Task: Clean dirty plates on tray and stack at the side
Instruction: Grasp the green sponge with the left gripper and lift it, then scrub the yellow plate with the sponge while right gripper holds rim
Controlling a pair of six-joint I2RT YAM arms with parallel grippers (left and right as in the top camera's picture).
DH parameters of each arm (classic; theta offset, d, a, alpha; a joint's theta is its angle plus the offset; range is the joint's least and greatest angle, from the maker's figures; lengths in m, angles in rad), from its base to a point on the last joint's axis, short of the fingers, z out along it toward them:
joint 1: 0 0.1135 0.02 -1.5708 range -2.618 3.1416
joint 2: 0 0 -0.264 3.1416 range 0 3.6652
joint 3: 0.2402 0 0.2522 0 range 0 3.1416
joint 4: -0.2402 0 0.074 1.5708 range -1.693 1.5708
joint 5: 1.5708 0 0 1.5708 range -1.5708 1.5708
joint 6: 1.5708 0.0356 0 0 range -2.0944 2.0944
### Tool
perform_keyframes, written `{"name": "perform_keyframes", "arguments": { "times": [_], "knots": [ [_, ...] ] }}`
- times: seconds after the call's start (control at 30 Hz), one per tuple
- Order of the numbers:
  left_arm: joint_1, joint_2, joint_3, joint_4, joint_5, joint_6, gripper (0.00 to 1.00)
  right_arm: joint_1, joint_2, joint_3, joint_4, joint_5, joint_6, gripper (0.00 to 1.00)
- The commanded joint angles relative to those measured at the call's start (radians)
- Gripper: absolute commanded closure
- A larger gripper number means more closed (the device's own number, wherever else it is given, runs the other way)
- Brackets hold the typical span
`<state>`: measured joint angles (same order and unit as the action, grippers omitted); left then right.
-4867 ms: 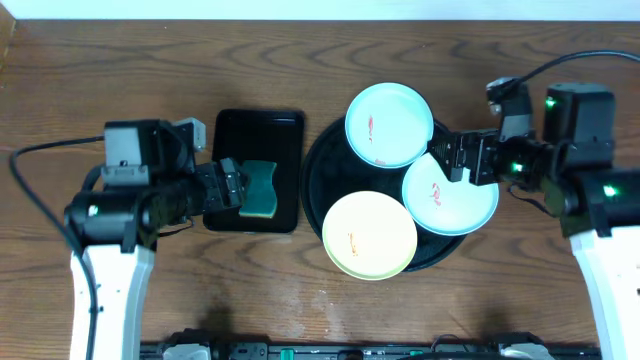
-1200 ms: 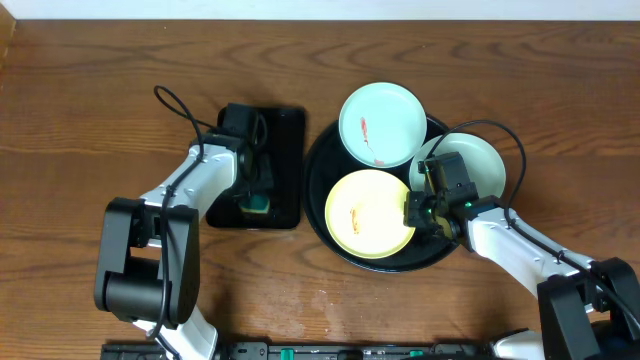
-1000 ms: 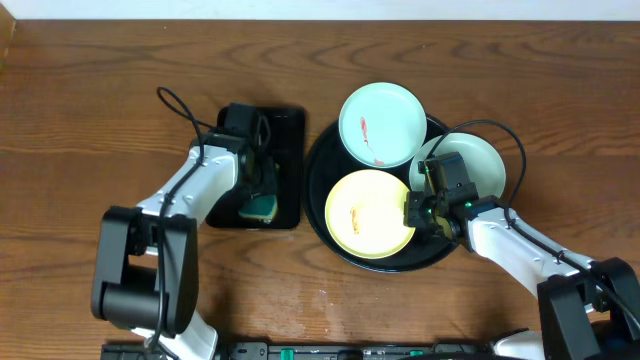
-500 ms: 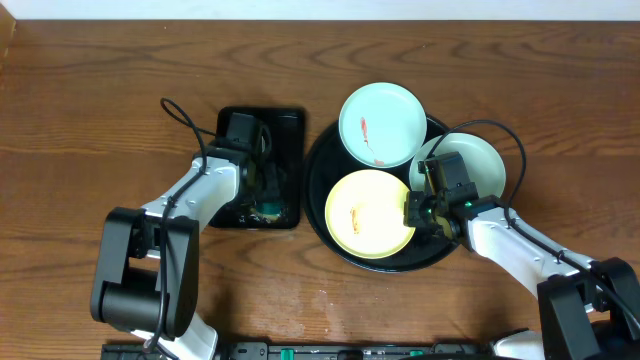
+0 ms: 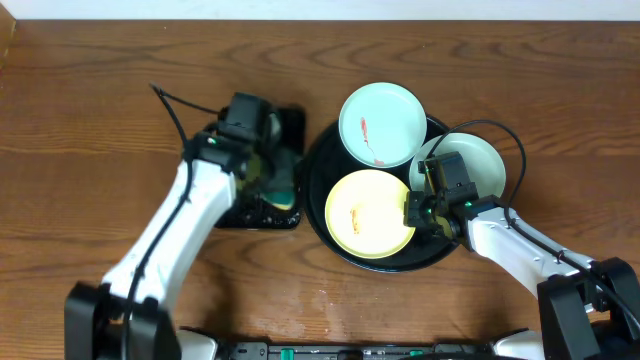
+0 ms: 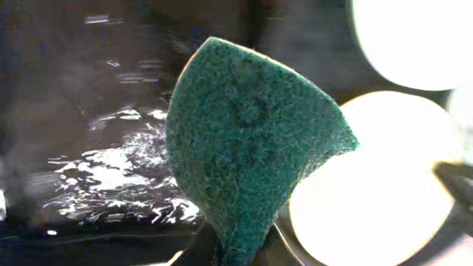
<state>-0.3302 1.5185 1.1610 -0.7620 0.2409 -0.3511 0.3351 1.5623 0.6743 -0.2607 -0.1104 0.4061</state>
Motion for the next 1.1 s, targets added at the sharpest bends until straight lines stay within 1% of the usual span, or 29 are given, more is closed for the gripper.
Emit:
{"name": "perform_keyframes", "arguments": {
  "times": [0.0,0.1,0.17,0.27,0.43,0.63,0.7,0.77,0.87,0.97,1.07],
  "knots": [
    [-0.112,0.012,0.0,0.044,0.047,-0.108,0.93,-0.019,0.039,-0.014,-0.017,0.102,0.001,0.99],
    [-0.203,0.044,-0.028,0.138,0.047,-0.212,0.92,-0.019,0.039,-0.014,-0.017,0.102,0.001,0.99],
    [-0.267,0.083,-0.043,0.208,0.048,-0.305,0.93,-0.019,0.039,-0.014,-0.016,0.102,0.002,0.99],
    [-0.346,0.154,-0.043,0.274,0.047,-0.39,0.93,-0.019,0.039,-0.014,-0.021,0.099,0.005,0.99],
    [-0.43,0.283,-0.043,0.365,0.047,-0.487,0.93,-0.019,0.039,-0.014,-0.02,0.098,0.005,0.99],
    [-0.438,0.423,-0.043,0.393,0.043,-0.506,0.92,-0.019,0.039,-0.014,-0.02,0.076,0.006,0.99],
    [-0.431,0.451,-0.043,0.383,0.029,-0.472,0.93,-0.019,0.039,-0.014,-0.021,0.076,0.005,0.99],
    [-0.422,0.458,-0.043,0.335,-0.037,-0.464,0.92,-0.019,0.039,-0.014,-0.023,0.076,0.005,0.99],
    [-0.406,0.449,-0.029,0.219,-0.208,-0.465,0.93,-0.019,0.039,-0.014,-0.031,0.076,0.005,0.99],
    [-0.394,0.448,0.009,0.121,-0.317,-0.465,0.92,-0.019,0.039,-0.014,-0.035,0.076,0.005,0.99],
    [-0.393,0.448,0.06,0.003,-0.466,-0.465,0.93,-0.019,0.039,-0.014,-0.035,0.076,0.005,0.99]
  ]
}}
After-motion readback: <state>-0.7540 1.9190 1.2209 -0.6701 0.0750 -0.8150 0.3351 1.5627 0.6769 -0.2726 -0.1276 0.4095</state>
